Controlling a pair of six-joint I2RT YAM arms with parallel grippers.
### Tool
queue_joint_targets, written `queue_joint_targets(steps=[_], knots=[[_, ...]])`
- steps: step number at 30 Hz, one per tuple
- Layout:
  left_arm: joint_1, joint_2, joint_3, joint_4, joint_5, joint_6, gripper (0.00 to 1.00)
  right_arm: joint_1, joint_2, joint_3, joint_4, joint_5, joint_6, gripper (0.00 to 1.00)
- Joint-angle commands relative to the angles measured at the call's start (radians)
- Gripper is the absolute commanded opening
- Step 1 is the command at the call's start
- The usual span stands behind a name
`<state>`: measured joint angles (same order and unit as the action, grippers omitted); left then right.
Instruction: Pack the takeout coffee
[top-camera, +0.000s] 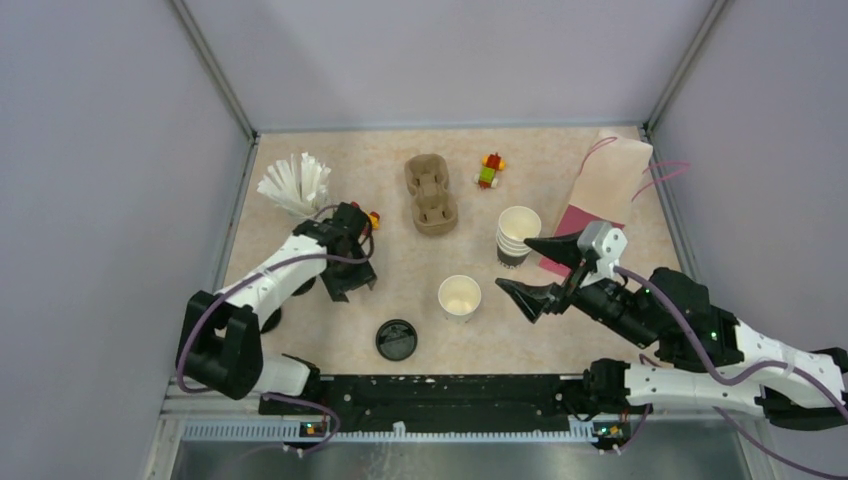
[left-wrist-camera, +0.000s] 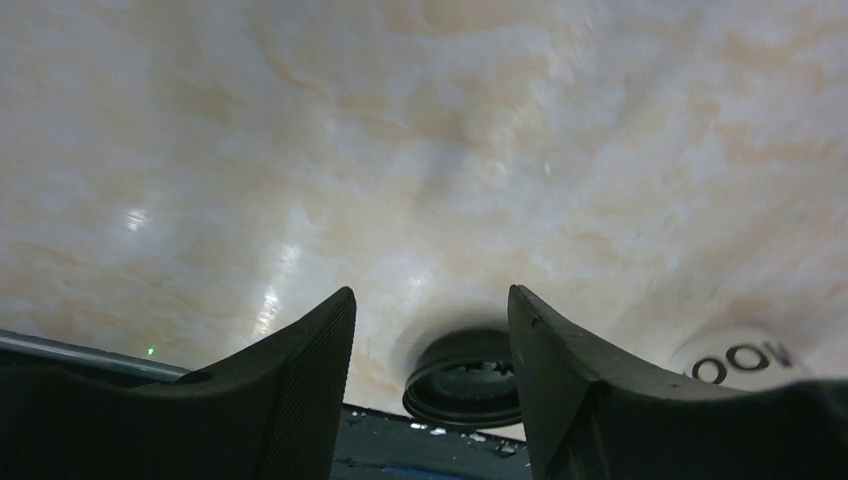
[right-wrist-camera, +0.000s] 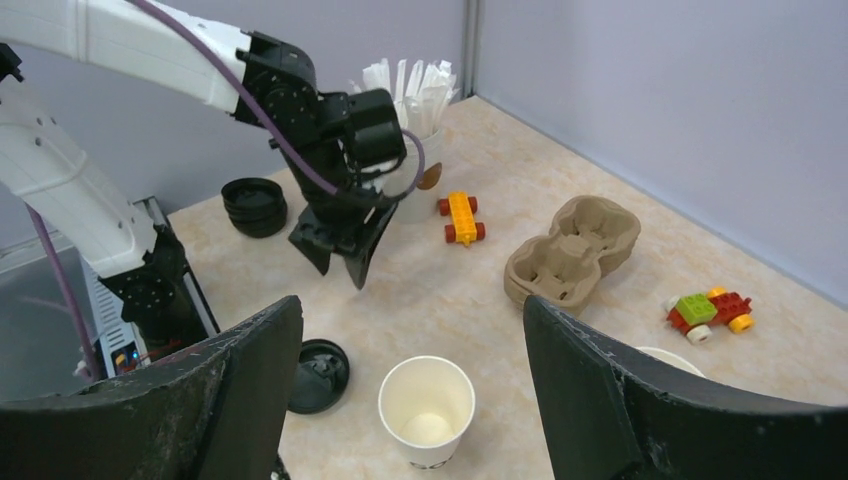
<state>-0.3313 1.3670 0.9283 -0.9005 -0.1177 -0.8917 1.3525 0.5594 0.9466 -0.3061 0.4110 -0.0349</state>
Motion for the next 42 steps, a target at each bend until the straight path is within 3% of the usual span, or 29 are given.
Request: queue_joint_targets(steps=[1, 14, 23, 29, 35, 39, 42], knots=[[-0.152, 0.001, 0.026, -0.038, 0.023, -0.008, 0.63, 0.007, -0.029, -0.025, 0.053, 0.026, -0.054, 0.79], [-0.298, -0.129, -0.147, -0.019, 0.138, -0.046, 0.58, 0.007, 0.018, -0.049, 0.157, 0.0, -0.083, 0.79], [-0.327, -0.044, -0.181, 0.032, 0.134, -0.023, 0.54, 0.007, 0.058, -0.034, 0.181, -0.012, -0.083, 0.79], [-0.325, 0.03, -0.167, 0.063, 0.128, 0.005, 0.38, 0.007, 0.068, -0.029, 0.186, -0.006, -0.086, 0.79], [-0.325, 0.034, -0.168, 0.074, 0.081, 0.027, 0.09, 0.007, 0.069, -0.041, 0.19, -0.007, -0.065, 0.79], [-0.326, 0.03, -0.164, 0.082, 0.107, 0.02, 0.0, 0.007, 0.074, -0.051, 0.203, -0.014, -0.045, 0.79], [-0.325, -0.013, -0.131, 0.054, 0.128, 0.02, 0.0, 0.007, 0.081, -0.06, 0.216, -0.011, -0.031, 0.79]])
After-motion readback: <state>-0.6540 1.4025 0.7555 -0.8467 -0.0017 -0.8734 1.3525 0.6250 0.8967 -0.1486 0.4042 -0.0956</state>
